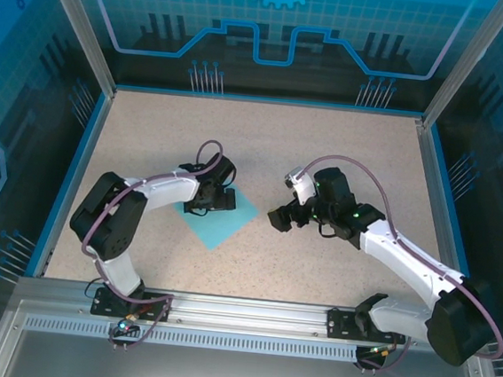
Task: Fold a paper plane with a square sheet of paper (pick it up from the middle)
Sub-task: Rotate the paper at the center of the table.
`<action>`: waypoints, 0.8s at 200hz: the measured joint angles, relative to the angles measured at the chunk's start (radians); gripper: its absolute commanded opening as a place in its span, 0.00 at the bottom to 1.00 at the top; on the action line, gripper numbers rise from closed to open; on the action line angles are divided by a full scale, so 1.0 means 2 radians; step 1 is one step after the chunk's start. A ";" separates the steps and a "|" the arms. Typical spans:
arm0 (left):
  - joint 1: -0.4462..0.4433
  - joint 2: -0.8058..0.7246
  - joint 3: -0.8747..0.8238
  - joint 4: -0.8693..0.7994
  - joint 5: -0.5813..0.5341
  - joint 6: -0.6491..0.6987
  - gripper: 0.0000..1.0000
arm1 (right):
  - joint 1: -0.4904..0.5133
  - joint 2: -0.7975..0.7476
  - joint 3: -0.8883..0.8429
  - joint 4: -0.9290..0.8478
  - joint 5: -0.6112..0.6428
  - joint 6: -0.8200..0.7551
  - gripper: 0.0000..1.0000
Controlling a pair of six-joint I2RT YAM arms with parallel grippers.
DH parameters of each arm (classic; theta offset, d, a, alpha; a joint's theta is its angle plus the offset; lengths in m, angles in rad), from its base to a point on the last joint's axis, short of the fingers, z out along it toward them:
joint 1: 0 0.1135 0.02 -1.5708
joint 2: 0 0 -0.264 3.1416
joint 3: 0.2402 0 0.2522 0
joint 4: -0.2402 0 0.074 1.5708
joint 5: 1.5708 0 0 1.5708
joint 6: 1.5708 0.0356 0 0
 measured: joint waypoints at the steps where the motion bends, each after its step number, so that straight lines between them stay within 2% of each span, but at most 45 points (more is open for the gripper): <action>1: 0.000 0.001 0.000 0.000 0.000 0.000 0.99 | 0.000 0.000 0.000 0.000 0.000 0.000 0.99; 102: -0.058 0.069 0.069 -0.005 -0.019 -0.009 0.99 | -0.006 -0.010 -0.001 0.000 0.020 0.000 0.99; 160: -0.095 0.120 0.145 -0.010 0.004 -0.010 0.99 | -0.031 -0.053 -0.042 0.004 0.015 0.020 0.99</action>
